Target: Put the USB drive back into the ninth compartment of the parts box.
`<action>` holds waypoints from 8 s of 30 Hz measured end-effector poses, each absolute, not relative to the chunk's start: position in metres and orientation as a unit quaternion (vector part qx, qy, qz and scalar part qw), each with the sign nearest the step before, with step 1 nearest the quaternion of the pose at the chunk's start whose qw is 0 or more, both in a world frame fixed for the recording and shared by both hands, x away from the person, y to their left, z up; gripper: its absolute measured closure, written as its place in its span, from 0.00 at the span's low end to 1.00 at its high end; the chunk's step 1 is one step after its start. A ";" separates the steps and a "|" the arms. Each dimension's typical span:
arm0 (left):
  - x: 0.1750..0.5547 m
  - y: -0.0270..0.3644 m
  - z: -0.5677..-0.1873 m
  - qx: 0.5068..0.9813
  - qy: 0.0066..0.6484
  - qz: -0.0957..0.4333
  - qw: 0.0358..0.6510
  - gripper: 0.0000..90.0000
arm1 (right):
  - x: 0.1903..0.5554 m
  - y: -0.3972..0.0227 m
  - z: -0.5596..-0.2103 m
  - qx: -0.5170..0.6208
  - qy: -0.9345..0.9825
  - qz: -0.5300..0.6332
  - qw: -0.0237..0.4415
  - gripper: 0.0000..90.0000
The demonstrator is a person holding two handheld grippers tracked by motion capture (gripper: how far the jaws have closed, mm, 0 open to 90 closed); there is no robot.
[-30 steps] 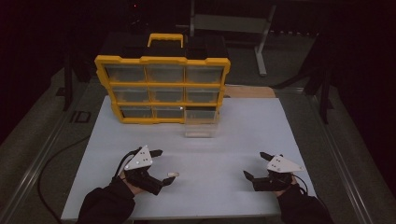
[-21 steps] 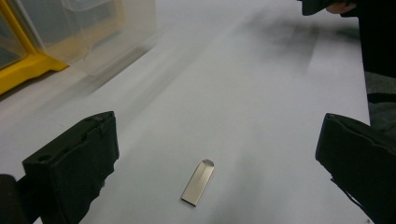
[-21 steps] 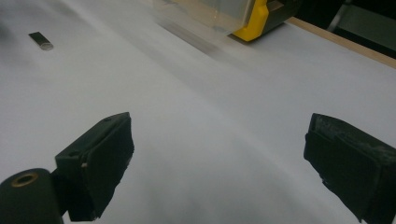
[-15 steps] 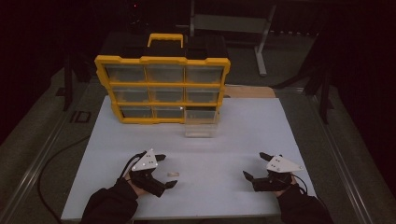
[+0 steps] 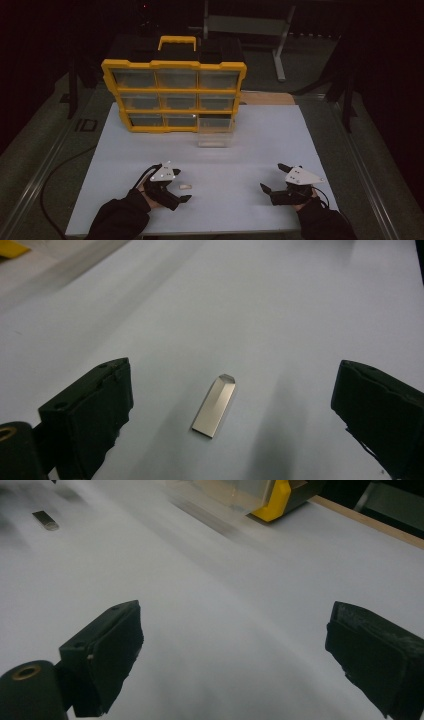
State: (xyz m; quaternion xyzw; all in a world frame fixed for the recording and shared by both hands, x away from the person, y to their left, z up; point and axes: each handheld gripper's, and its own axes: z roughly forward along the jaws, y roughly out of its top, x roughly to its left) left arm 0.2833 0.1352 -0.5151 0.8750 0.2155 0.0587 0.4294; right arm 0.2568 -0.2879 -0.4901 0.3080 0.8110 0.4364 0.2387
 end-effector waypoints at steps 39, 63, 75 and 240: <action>0.296 0.127 -0.522 0.905 0.175 0.059 0.383 0.76 | 0.257 -0.288 -0.491 0.307 0.815 0.432 0.236 0.09; 0.295 0.121 -0.517 0.910 0.170 0.046 0.376 0.87 | 0.257 -0.288 -0.490 0.308 0.812 0.436 0.236 0.10; 0.299 0.115 -0.497 0.906 0.164 0.044 0.387 0.87 | 0.256 -0.288 -0.490 0.305 0.812 0.437 0.237 0.10; 0.408 0.073 -0.417 0.838 0.300 0.103 0.445 0.00 | 0.255 -0.286 -0.488 0.300 0.813 0.438 0.239 0.10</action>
